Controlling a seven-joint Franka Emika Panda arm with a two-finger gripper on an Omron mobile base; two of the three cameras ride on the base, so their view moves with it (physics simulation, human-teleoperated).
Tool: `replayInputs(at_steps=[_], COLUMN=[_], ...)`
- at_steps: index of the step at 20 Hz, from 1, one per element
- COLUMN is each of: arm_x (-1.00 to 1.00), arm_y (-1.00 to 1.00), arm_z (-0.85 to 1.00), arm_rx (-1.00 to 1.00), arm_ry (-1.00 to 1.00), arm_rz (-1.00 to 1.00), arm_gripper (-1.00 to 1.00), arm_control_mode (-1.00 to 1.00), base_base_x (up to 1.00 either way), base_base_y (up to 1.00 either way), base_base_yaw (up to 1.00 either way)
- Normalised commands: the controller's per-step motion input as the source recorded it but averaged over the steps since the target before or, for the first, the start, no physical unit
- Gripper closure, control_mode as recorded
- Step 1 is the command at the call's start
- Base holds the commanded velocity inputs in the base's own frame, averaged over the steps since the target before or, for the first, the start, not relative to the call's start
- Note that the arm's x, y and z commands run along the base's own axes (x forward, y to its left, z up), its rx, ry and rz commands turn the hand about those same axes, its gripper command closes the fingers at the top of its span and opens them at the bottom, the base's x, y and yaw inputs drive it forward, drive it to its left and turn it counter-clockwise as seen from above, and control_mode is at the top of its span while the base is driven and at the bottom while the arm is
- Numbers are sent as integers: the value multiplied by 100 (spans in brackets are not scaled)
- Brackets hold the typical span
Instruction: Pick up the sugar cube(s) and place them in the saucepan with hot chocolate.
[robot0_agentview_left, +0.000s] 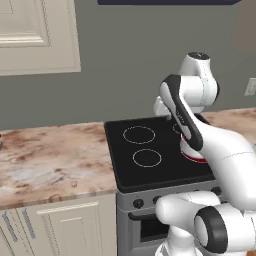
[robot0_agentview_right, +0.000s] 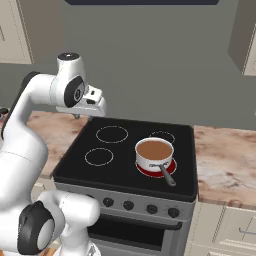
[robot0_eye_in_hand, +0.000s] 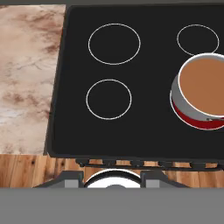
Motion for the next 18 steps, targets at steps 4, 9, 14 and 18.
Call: replayInputs(at_steps=[4, 9, 14, 18], arm_x=[-8, -23, -29, -27], arm_y=[6, 51, 62, 60], arm_z=[-1, -8, -11, -24], arm_rx=[0, 0, 0, 0], arm_ry=[0, 0, 0, 0], arm_rz=[-2, -13, -13, -14], arm_gripper=[-100, -100, -100, -100], arm_control_mode=[-100, -100, -100, -100], base_base_x=[0, 0, 0, 0], base_base_y=[0, 0, 0, 0], base_base_yaw=[0, 0, 0, 0])
